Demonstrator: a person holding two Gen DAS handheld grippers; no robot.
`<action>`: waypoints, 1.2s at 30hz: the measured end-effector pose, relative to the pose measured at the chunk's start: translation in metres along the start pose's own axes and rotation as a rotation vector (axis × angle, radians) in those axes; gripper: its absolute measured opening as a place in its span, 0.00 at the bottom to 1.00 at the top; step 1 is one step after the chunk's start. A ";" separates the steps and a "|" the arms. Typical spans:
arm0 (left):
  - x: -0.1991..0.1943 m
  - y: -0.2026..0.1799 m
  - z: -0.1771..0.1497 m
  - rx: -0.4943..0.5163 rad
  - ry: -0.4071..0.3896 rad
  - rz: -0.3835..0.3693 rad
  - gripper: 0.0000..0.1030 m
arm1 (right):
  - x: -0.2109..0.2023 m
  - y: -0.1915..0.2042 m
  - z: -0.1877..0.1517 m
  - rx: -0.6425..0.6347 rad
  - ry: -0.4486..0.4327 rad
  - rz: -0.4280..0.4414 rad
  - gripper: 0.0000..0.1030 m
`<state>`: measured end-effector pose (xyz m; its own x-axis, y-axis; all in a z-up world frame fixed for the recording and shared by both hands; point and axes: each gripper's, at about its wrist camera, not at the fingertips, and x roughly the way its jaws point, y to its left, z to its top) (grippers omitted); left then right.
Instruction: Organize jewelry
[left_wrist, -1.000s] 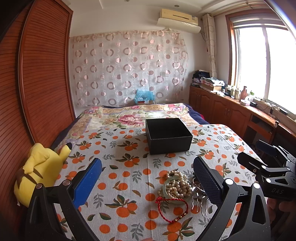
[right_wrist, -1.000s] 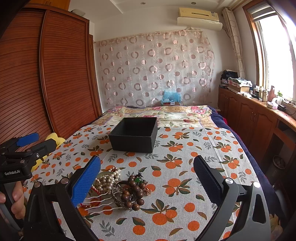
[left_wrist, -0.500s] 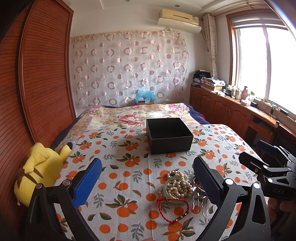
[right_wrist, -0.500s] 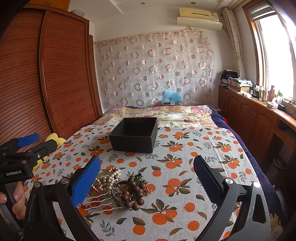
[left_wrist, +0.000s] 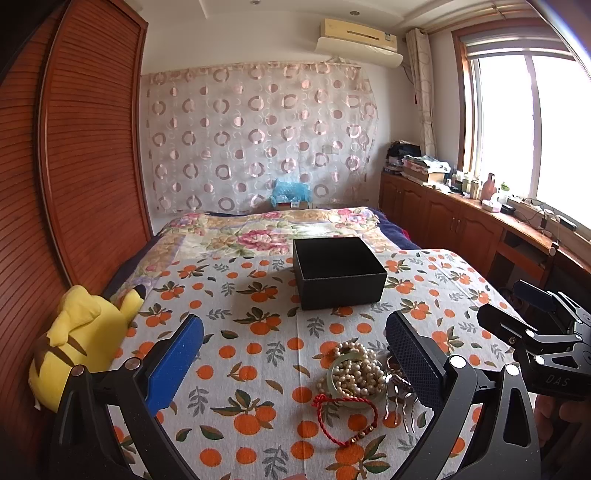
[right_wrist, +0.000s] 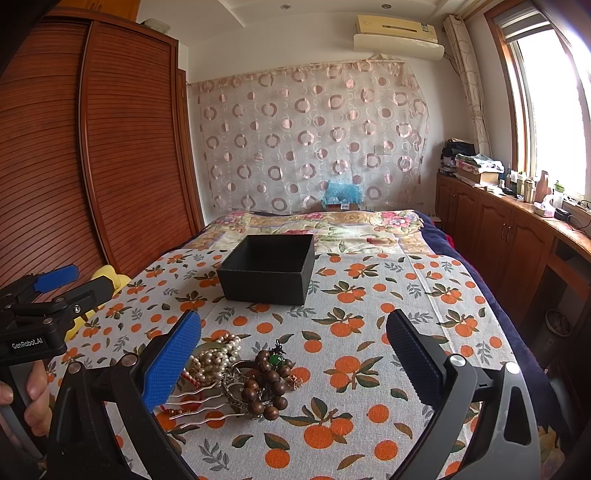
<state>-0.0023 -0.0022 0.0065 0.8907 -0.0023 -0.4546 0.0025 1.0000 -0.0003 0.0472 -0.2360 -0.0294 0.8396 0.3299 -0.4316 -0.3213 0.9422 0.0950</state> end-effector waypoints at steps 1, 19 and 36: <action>0.000 0.000 0.000 0.000 0.000 0.000 0.93 | 0.000 0.000 0.000 0.000 0.000 0.000 0.98; -0.002 0.001 0.002 0.000 -0.002 0.000 0.93 | -0.001 0.000 0.001 0.000 0.000 0.000 0.98; -0.008 0.003 0.005 -0.004 0.002 0.002 0.93 | -0.001 0.000 0.000 0.001 0.001 0.001 0.98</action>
<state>-0.0072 0.0007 0.0142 0.8898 -0.0006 -0.4564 -0.0008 1.0000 -0.0031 0.0466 -0.2360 -0.0290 0.8392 0.3304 -0.4321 -0.3212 0.9421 0.0965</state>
